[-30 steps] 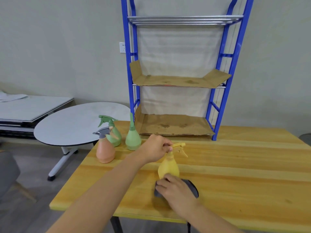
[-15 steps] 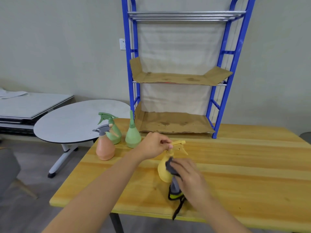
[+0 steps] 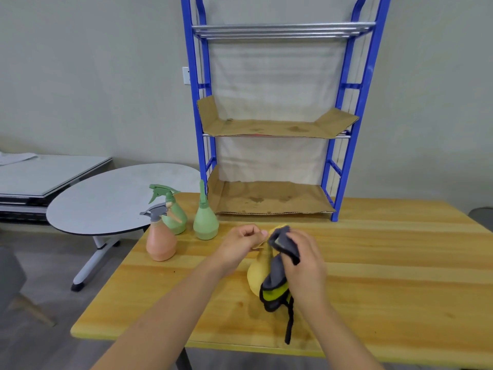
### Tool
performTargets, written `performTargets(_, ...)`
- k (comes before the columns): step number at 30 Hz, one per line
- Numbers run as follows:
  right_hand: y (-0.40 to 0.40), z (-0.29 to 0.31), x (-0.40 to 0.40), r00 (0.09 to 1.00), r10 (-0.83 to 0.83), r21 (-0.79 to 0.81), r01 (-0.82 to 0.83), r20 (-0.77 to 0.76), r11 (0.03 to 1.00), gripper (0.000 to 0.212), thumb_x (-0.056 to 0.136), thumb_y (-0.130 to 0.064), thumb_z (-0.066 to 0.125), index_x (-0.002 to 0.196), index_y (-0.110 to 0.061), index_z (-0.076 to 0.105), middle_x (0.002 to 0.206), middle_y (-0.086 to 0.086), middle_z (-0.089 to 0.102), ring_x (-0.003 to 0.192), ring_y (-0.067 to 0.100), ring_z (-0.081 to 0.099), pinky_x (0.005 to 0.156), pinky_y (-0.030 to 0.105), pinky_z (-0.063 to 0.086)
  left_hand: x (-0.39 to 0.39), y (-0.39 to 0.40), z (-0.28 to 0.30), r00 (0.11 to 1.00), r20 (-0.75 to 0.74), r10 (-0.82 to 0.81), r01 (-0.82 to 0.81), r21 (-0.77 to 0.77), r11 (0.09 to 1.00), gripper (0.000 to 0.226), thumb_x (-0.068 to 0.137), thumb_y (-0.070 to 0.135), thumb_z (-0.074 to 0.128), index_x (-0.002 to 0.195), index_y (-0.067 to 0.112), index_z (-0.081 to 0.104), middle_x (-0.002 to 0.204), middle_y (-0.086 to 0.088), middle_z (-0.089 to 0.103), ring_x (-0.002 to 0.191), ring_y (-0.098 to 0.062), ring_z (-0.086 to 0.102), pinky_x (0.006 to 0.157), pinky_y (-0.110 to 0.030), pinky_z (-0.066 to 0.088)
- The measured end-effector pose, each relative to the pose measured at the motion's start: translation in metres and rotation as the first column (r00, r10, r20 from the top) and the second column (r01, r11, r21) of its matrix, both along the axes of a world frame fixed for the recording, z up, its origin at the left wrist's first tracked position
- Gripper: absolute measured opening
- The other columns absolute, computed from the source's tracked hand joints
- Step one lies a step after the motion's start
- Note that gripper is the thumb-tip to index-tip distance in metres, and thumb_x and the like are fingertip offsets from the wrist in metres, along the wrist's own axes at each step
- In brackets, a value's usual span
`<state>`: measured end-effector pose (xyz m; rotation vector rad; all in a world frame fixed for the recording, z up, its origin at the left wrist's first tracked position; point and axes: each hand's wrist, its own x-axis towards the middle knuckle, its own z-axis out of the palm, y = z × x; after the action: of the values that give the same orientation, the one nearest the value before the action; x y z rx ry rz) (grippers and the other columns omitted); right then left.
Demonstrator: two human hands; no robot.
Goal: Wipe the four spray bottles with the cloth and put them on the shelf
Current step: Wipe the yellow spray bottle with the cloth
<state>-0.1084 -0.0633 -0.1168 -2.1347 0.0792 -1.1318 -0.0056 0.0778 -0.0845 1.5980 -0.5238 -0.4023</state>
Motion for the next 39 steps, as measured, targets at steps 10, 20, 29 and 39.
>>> performTargets(10, 0.008, 0.0, 0.004, 0.996, -0.044, 0.175, 0.031, 0.073, 0.984, 0.04, 0.075, 0.009, 0.074, 0.108, -0.01, 0.065, 0.116, -0.006, 0.059, 0.111, 0.003, 0.055, 0.095, 0.018, 0.044, 0.004, -0.002, 0.0, 1.0, -0.001, 0.0, 0.0, 0.022, 1.0, 0.03, 0.097, 0.029, 0.067, 0.076, 0.009, 0.06, 0.079, -0.007, 0.058, 0.082, -0.018, 0.056, 0.087, -0.038, 0.052)
performTargets(20, -0.006, 0.009, 0.001, 0.996, -0.082, 0.078, 0.083, -0.023, 0.993, 0.036, 0.076, 0.008, 0.071, 0.104, -0.013, 0.063, 0.116, -0.007, 0.058, 0.111, 0.013, 0.056, 0.096, 0.014, 0.04, -0.004, -0.003, 0.0, 0.997, 0.07, 0.021, -0.024, 0.041, 0.999, 0.028, 0.099, 0.027, 0.064, 0.076, 0.01, 0.062, 0.077, -0.009, 0.054, 0.077, -0.018, 0.052, 0.079, -0.033, 0.05)
performTargets(29, -0.028, 0.0, -0.001, 0.991, -0.101, 0.116, 0.111, -0.086, 0.987, 0.036, 0.075, 0.012, 0.07, 0.103, -0.009, 0.062, 0.115, -0.003, 0.058, 0.108, 0.019, 0.058, 0.093, 0.021, 0.044, -0.007, 0.0, 0.001, 0.986, 0.155, 0.055, -0.072, 0.103, 0.992, 0.032, 0.099, 0.034, 0.063, 0.072, 0.017, 0.061, 0.073, -0.003, 0.05, 0.074, -0.014, 0.048, 0.074, -0.032, 0.045)
performTargets(39, -0.031, -0.001, -0.004, 0.989, -0.006, -0.029, 0.002, -0.147, 1.0, 0.042, 0.071, 0.013, 0.071, 0.104, -0.012, 0.062, 0.119, -0.004, 0.058, 0.112, 0.014, 0.055, 0.101, 0.021, 0.041, -0.01, 0.0, 0.002, 0.983, 0.177, 0.047, -0.071, 0.133, 0.988, 0.033, 0.099, 0.037, 0.062, 0.072, 0.017, 0.06, 0.073, -0.003, 0.049, 0.073, -0.016, 0.047, 0.073, -0.034, 0.043)
